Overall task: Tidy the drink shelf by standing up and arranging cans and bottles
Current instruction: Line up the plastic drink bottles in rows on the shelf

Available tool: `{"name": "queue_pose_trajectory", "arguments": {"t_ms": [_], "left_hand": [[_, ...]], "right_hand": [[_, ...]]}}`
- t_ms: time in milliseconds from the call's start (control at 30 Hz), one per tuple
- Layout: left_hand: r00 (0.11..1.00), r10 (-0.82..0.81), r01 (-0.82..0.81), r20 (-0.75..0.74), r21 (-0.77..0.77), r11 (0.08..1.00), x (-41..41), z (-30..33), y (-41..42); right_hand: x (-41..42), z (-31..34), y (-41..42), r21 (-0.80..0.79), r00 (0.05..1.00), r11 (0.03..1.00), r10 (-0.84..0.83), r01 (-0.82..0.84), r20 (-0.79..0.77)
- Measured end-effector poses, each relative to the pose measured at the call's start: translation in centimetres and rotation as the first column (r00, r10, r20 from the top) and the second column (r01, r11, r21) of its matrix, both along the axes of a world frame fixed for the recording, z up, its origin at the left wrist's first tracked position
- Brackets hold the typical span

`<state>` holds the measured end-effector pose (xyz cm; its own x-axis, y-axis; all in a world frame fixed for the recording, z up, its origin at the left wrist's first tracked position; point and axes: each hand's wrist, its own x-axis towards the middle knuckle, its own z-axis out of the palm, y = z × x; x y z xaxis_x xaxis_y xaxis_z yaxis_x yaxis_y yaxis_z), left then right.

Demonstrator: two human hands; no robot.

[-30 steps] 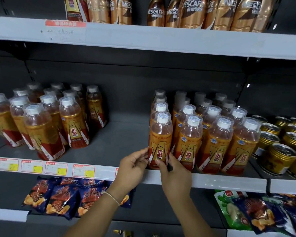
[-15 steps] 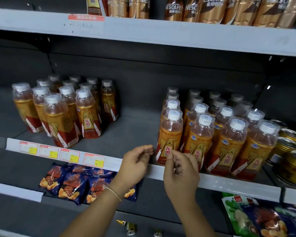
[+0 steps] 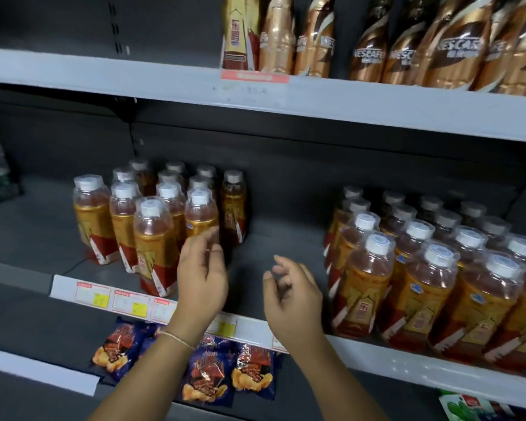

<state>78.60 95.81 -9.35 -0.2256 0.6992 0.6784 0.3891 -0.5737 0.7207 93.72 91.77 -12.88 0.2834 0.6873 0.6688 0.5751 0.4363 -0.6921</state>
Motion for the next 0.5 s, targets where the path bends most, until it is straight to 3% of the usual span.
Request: {"name": "queue_pose_trajectory", "arguments": {"t_ms": [100,267,333,433,500], "left_hand": [[1.0,-0.006,0.006,-0.02,0.01,1.0,-2.2,0.7,1.2],[0.985,-0.167,0.16,-0.041,-0.14,0.977,-3.8,0.3,2.1],[0.975,-0.219,0.21,-0.03,-0.187,0.96,-4.1,0.0,2.1],[0.964,-0.264,0.252,-0.017,-0.238,0.938,-4.6,-0.4,2.3],[0.958,-0.287,0.276,-0.004,-0.267,0.923,-4.9,-0.6,2.4]], "right_hand": [[-2.4,0.3,3.2,-0.236,0.997,0.971,0.062,-0.048,0.051],[-5.8,1.6,7.4,-0.52,0.972,0.84,0.222,-0.152,0.074],[-6.9,2.1,8.7,-0.554,0.97,0.807,0.241,-0.205,-0.008],[-8.4,2.7,9.9,-0.528,0.981,0.839,0.187,-0.134,0.048],[-9.1,3.2,10.3,-0.545,0.976,0.813,0.213,-0.206,-0.051]]}}
